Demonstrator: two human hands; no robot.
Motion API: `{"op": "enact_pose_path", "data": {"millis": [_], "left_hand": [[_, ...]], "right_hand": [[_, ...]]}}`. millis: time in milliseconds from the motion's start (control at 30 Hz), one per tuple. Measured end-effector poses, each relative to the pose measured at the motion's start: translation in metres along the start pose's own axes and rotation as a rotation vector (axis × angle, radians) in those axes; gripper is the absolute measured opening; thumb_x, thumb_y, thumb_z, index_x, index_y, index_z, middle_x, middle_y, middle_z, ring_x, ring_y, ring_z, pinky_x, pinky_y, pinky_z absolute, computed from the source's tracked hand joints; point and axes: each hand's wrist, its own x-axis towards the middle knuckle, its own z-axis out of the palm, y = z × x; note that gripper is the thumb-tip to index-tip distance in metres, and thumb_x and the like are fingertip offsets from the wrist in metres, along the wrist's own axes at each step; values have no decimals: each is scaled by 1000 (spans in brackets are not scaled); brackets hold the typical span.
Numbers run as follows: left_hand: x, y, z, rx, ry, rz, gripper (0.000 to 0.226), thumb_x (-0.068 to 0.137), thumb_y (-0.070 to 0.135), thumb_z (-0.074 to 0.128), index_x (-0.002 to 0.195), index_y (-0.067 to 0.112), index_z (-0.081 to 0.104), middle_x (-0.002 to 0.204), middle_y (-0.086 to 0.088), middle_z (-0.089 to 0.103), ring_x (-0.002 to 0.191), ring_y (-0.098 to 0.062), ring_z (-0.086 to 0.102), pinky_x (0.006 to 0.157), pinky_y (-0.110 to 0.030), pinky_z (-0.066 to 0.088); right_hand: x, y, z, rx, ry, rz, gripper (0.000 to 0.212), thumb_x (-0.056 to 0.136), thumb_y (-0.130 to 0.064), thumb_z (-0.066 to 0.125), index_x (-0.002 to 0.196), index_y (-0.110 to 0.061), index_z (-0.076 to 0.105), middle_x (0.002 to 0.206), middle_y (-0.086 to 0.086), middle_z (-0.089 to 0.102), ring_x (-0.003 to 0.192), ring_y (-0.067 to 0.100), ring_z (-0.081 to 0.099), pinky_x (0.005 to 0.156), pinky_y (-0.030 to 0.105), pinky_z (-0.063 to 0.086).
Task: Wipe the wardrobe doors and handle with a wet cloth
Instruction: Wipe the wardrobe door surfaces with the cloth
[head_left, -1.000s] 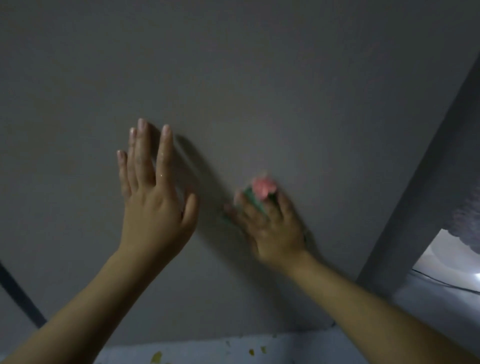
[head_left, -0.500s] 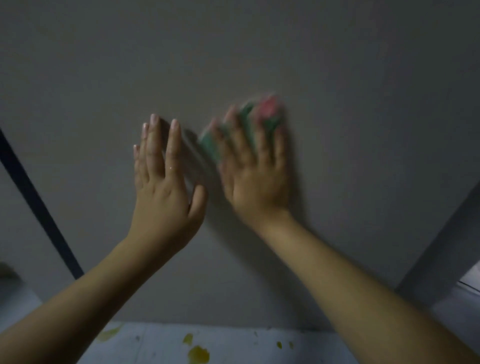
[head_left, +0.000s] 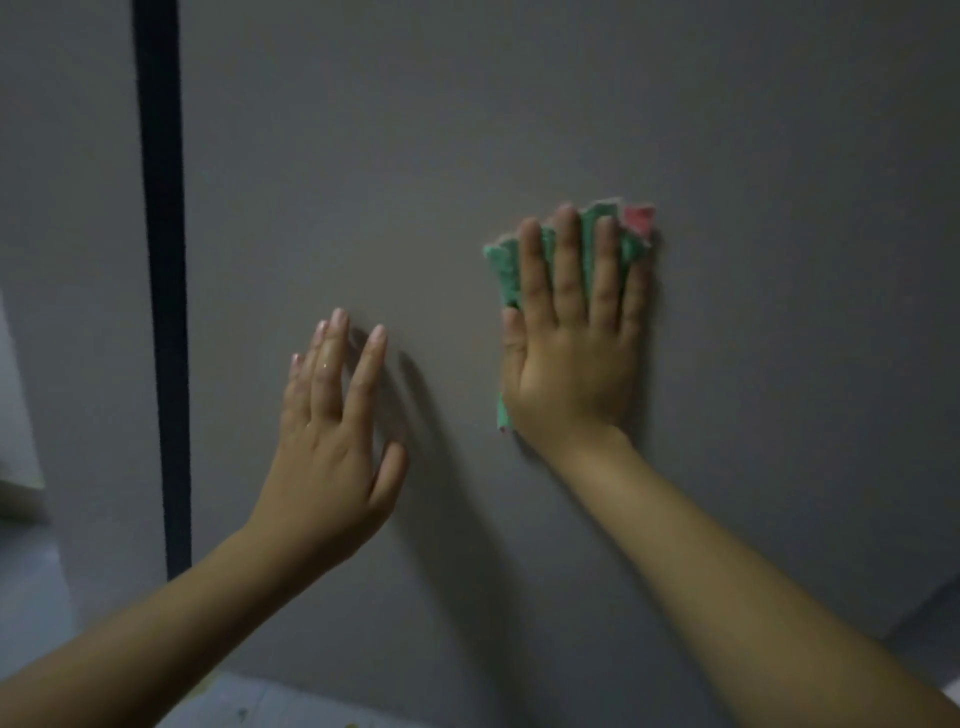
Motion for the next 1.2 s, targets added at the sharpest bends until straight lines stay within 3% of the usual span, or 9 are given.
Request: {"op": "enact_pose_path", "data": {"millis": [100,233,400,567,800,900,1067,1133,1200], "left_hand": [[-2,-18,3,-22,47,-49,77,86,37,38,153,14,8,159,-16,-4,147,-27,-7,120,-40,-3],[-15,-27,8,-68,83,-81,75,88,37,39,152,8,11,159,-18,-1,147,-28,-4,119,-42,-1],[-21,-40,-3,-118,126,-137,73,90,36,38,151,6,12,159,-17,2,148,-29,-1,119,-42,1],[-17,-62,-7,-174,205,-224,74,90,34,37,151,5,8,158,-17,0,147,-26,-5,119,-39,-3],[-15,-69,-2,-228,290,-304,73,90,34,38,150,2,9,157,-21,4,147,-27,-1,119,-42,-2],[-13,-69,-8,-251,319,-373,74,90,35,36,150,1,11,158,-20,6,147,-27,0,119,-46,1],[-9,-76,-22,-281,365,-448,75,90,36,34,151,2,9,159,-17,2,147,-25,-3,120,-36,-6],[-10,-78,-20,-275,359,-453,75,90,37,33,151,2,8,159,-16,1,147,-24,-4,119,-33,-8],[-12,-83,-13,-264,345,-476,75,90,38,33,151,3,7,159,-16,1,147,-24,-4,119,-33,-8]], "right_hand": [[-24,-25,15,45,-108,-359,51,95,-28,44,144,-14,38,150,3,35,145,32,14,119,45,-2],[-85,-17,19,55,-319,-787,42,98,-24,42,139,-18,50,147,1,38,139,21,33,120,42,11],[-12,35,-7,-60,-198,-654,70,91,-22,45,152,-11,13,150,13,26,146,29,10,120,44,3],[92,-28,8,-20,-64,-398,53,97,-30,39,144,-5,36,148,20,36,137,37,19,116,44,0],[-32,-106,46,48,-382,-980,41,90,-24,48,126,-10,62,134,10,57,131,31,42,120,45,10],[-18,-84,28,86,-452,-989,41,95,-26,45,132,-12,53,135,5,55,129,24,42,118,40,17],[93,-36,11,-79,-150,-743,54,102,-34,27,151,-13,20,150,12,31,146,24,14,120,40,5],[123,-56,16,-88,-150,-665,57,100,-34,27,150,-7,23,152,18,29,146,21,-3,118,43,1],[123,-95,31,-35,-144,-623,56,99,-33,30,146,-4,31,151,19,32,145,23,6,118,43,2]]}}
